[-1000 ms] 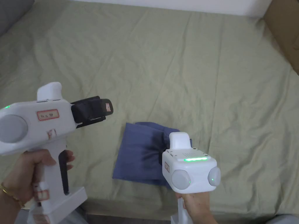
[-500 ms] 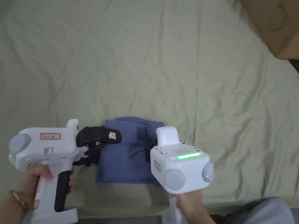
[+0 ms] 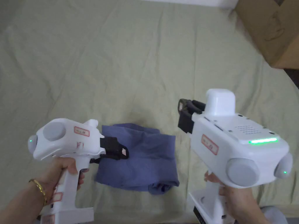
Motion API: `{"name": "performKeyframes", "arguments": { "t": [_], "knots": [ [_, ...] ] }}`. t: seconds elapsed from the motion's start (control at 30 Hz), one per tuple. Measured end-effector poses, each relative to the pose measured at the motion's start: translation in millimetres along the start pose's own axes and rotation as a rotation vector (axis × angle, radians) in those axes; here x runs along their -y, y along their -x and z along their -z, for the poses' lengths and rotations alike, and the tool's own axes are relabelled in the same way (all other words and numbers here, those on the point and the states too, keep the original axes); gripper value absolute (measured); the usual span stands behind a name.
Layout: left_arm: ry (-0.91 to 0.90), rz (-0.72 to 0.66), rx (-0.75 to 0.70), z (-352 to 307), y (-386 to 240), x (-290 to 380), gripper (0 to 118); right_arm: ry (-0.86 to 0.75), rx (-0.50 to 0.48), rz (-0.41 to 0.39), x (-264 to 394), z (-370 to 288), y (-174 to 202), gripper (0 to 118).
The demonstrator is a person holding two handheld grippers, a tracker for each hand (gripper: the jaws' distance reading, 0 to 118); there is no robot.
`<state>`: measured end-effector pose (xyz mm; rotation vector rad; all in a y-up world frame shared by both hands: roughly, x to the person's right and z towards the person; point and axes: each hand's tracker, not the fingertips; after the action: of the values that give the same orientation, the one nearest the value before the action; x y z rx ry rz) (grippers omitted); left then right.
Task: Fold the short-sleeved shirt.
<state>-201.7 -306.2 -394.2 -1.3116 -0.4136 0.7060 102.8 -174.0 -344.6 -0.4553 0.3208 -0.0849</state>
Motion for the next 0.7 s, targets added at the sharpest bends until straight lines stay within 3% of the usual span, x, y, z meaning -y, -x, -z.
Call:
{"name": "performKeyframes", "arguments": {
  "t": [0.1,0.23,0.5,0.63,0.7],
  "knots": [
    [0.005,-0.005,0.003,-30,-7,-2,22,-0.057,-0.013,0.019,-19,-25,-7,0],
    [-0.078,0.1,-0.201,-94,8,-9,22,-0.105,-0.049,0.07,-25,-53,-13,0],
    [-0.14,-0.055,-0.631,-212,97,-35,22,-0.101,-0.07,0.054,-22,-71,-2,0],
    [-0.175,-0.121,-0.818,-242,124,-48,22,-0.1,-0.065,0.068,-22,-70,0,0],
    [-0.193,-0.155,-0.914,-249,133,-52,28,-0.1,-0.057,0.072,-22,-70,2,0]
  ]
}}
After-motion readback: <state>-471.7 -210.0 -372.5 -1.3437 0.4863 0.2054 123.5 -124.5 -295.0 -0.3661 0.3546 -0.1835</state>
